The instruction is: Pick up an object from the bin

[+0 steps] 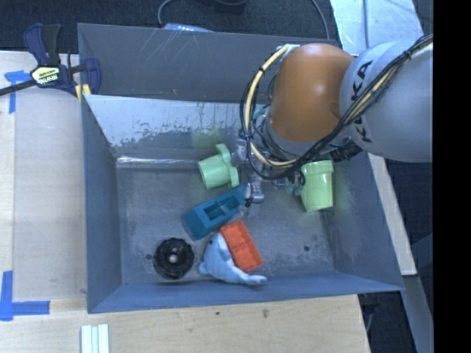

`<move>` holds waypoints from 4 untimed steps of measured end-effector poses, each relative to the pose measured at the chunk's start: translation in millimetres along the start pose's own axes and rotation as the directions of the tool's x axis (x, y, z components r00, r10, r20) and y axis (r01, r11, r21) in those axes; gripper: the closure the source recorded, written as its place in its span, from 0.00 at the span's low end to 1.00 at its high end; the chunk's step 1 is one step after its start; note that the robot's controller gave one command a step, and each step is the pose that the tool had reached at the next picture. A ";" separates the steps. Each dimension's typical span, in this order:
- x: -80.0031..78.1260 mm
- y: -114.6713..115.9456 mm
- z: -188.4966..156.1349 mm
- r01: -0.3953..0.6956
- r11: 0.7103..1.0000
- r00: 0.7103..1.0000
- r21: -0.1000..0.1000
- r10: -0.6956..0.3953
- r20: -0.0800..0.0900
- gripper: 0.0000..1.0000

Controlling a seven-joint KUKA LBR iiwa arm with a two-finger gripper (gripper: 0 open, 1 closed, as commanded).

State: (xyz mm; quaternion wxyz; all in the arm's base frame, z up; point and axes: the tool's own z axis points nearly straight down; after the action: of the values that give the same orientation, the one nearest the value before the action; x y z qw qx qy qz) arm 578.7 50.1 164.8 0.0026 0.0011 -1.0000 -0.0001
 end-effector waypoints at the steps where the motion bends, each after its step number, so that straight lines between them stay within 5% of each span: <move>1: -1.5 -0.1 -4.7 -0.001 1.000 1.000 0.000 0.001 0.008 0.00; 2: -2.2 0.1 -4.6 0.000 1.000 1.000 -0.001 0.000 0.009 0.00; 3: -25.3 8.1 3.4 0.018 1.000 1.000 0.000 -0.018 0.009 0.00; 4: -31.4 27.0 19.6 -0.002 1.000 1.000 -0.001 0.002 0.011 0.00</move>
Offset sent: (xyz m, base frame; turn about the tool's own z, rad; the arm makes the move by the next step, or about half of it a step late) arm 0.0340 0.0298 -0.0643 -0.1482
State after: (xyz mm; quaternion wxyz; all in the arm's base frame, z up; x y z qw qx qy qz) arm 609.9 77.1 145.0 -0.0030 0.0001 -1.0000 -0.0004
